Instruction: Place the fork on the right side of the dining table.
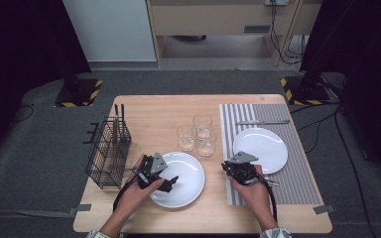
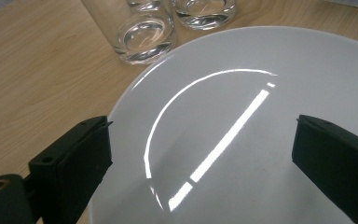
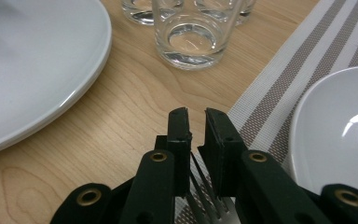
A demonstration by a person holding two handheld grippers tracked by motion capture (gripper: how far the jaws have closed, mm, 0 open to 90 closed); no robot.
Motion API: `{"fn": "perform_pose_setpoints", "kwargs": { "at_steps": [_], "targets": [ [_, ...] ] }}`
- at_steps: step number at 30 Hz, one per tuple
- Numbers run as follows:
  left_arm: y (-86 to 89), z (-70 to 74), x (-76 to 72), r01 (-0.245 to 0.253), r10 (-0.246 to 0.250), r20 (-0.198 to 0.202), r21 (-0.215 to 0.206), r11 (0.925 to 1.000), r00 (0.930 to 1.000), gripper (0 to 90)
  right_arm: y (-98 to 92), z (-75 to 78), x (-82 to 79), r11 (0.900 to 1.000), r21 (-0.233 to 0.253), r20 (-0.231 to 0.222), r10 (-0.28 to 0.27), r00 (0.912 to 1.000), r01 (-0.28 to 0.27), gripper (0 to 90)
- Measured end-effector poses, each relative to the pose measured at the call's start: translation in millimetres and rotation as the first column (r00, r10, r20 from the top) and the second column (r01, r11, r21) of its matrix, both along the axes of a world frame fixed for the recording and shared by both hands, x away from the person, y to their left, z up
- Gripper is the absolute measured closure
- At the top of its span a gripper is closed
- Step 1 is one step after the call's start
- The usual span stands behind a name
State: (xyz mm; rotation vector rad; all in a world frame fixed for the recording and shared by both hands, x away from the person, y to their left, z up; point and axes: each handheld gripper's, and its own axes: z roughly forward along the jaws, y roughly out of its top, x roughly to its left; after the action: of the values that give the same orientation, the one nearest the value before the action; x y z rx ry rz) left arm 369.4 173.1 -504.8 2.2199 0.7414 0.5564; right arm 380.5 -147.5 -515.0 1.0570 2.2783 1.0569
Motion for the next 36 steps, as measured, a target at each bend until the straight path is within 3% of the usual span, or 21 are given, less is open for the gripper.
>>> {"fn": "perform_pose_setpoints", "kwargs": {
  "at_steps": [15, 36],
  "targets": [
    [-0.9, 0.6, -0.6, 0.005, -0.005, -0.001, 0.003, 1.0000, 1.0000, 4.0, -20.9, 1.9, -9.1, 0.999, 0.015, -0.009, -0.035, 0.9994, 0.035, 79.2],
    [-0.4, 1.0, -0.5, 0.003, -0.003, -0.003, 0.002, 1.0000, 1.0000, 4.0, -37.9, 4.6, -19.3, 0.999, 0.001, -0.027, -0.033, 0.9991, 0.033, 78.5]
  ]
}}
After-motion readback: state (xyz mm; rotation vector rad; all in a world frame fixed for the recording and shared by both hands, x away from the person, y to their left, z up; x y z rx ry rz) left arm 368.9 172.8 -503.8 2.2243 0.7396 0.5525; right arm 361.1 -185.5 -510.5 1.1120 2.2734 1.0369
